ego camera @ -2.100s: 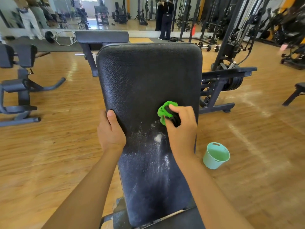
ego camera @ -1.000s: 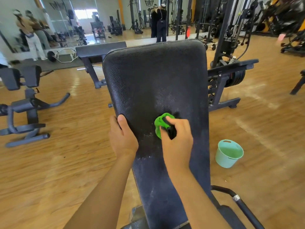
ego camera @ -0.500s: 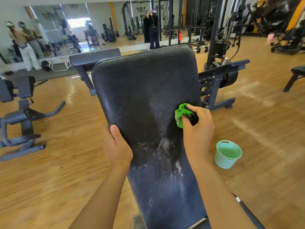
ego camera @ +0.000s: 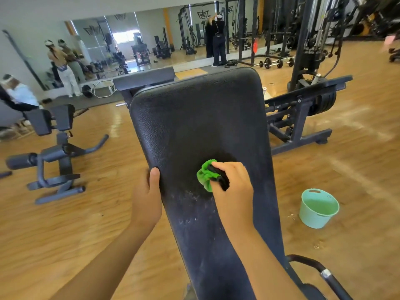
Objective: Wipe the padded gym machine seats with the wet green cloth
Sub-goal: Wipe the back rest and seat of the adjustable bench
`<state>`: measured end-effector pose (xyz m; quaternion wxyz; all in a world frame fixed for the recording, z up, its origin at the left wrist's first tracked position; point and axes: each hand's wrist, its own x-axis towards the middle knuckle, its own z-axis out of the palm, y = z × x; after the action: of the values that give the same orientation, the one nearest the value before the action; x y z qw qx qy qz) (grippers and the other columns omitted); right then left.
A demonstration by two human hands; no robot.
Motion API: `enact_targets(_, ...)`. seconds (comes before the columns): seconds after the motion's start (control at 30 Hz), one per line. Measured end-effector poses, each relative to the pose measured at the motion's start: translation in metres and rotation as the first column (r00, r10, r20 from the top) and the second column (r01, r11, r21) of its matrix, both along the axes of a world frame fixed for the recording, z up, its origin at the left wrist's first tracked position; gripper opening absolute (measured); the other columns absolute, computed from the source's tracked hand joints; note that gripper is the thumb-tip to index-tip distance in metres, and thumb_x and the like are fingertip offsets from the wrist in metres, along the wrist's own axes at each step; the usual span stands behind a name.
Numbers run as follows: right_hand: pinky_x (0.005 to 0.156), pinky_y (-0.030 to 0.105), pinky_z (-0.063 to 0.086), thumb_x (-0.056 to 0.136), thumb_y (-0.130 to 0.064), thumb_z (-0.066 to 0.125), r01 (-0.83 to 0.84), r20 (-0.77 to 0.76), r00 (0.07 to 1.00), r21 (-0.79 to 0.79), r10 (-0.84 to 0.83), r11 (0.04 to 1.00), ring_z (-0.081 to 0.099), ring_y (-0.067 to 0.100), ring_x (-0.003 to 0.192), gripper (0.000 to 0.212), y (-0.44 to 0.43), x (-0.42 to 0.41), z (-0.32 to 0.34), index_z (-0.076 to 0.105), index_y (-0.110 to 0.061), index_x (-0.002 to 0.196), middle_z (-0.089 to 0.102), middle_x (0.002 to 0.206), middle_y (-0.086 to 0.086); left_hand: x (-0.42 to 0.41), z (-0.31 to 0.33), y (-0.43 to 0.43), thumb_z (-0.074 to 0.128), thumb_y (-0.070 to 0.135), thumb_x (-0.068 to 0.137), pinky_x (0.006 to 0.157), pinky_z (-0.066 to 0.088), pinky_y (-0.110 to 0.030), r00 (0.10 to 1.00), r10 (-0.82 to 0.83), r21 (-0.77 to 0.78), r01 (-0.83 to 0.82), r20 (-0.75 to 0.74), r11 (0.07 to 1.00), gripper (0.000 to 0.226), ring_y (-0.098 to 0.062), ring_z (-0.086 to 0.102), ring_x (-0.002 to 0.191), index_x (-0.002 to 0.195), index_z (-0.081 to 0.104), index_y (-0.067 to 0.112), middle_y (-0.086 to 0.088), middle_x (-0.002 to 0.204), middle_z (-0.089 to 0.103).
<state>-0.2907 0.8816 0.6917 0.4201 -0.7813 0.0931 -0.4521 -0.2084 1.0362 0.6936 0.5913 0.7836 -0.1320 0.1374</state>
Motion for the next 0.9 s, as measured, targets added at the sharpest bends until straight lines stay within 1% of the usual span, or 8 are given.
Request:
enact_targets(0.07,0.087,0.013,0.047,0.079,0.0,0.075,0.02,-0.003,1.0,0.056,-0.02,0.998,0.054,0.007,0.1,0.033,-0.01,0.0,0.002,0.069,-0.016,0.107,0.054,0.106,-0.01,0.002,0.014,0.016,0.044,0.05,0.089,0.078,0.047,-0.028,0.995,-0.002,0.134,-0.011,0.101,0.991,0.034,0.002,0.056,0.085,0.107,0.054,0.023,0.016,0.096,0.06)
enact_targets(0.13,0.087,0.013,0.047,0.079,0.0,0.075,0.022,0.007,1.0,0.091,-0.023,0.996,0.056,0.009,0.1,0.032,-0.011,0.002,0.003,0.068,-0.015,0.106,0.056,0.106,-0.008,0.004,0.035,0.025,0.051,0.038,0.089,0.085,0.045,-0.022,0.97,-0.006,0.245,-0.056,0.244,0.968,0.04,-0.001,0.055,0.101,0.124,0.047,0.019,0.007,0.113,0.056)
enact_targets(0.27,0.084,0.021,0.051,0.075,0.001,0.077,0.007,0.041,0.999,0.192,-0.015,0.981,0.058,0.011,0.097,0.035,0.002,0.004,0.003,0.068,-0.015,0.105,0.057,0.103,-0.006,0.012,0.077,0.024,0.058,0.021,0.089,0.109,0.035,-0.04,0.835,0.013,0.371,-0.258,0.551,0.892,0.051,-0.025,0.041,0.128,0.134,0.038,0.007,-0.01,0.135,0.043)
enact_targets(0.33,0.082,0.022,0.051,0.074,0.002,0.077,-0.016,0.056,0.998,0.231,0.003,0.973,0.058,0.009,0.095,0.036,0.011,0.005,0.004,0.068,-0.016,0.104,0.057,0.101,-0.008,0.018,0.09,0.015,0.058,0.022,0.091,0.117,0.025,-0.04,0.783,-0.02,0.421,-0.313,0.622,0.851,0.056,-0.026,0.03,0.138,0.138,0.036,0.003,-0.014,0.144,0.036)
enact_targets(0.4,0.082,0.021,0.05,0.073,0.003,0.078,-0.052,0.067,0.997,0.217,0.038,0.975,0.059,0.009,0.096,0.037,0.024,0.005,0.002,0.068,-0.016,0.104,0.057,0.101,-0.008,0.023,0.092,0.002,0.054,0.027,0.092,0.119,0.018,-0.036,0.754,-0.026,0.423,-0.34,0.657,0.84,0.06,-0.026,0.024,0.142,0.141,0.034,-0.001,-0.017,0.15,0.03)
enact_targets(0.5,0.082,0.023,0.05,0.069,0.003,0.078,-0.127,0.063,0.991,0.149,0.118,0.981,0.058,0.01,0.097,0.041,0.049,0.004,-0.011,0.068,-0.015,0.105,0.057,0.102,-0.005,0.025,0.084,-0.016,0.05,0.026,0.094,0.12,0.015,-0.043,0.738,0.008,0.368,-0.346,0.675,0.863,0.062,-0.032,0.017,0.144,0.143,0.03,-0.005,-0.022,0.153,0.022)
enact_targets(0.73,0.07,0.026,0.049,0.059,0.002,0.081,-0.189,-0.04,0.982,-0.144,0.185,0.971,0.057,0.018,0.089,0.054,0.086,-0.003,-0.043,0.063,-0.017,0.106,0.054,0.096,-0.004,0.032,0.077,-0.017,0.053,0.022,0.094,0.12,0.012,-0.04,0.69,0.006,0.334,-0.357,0.723,0.872,0.062,-0.03,0.014,0.144,0.143,0.028,-0.006,-0.025,0.153,0.02)
enact_targets(0.9,0.077,0.021,0.048,0.063,0.006,0.081,-0.056,0.017,0.998,0.004,0.056,0.998,0.056,0.015,0.09,0.045,0.056,-0.01,-0.041,0.068,-0.012,0.103,0.053,0.097,-0.005,0.034,0.074,-0.018,0.053,0.024,0.095,0.118,0.018,-0.047,0.669,0.007,0.31,-0.353,0.743,0.883,0.061,-0.033,0.017,0.143,0.143,0.028,-0.004,-0.026,0.152,0.022)
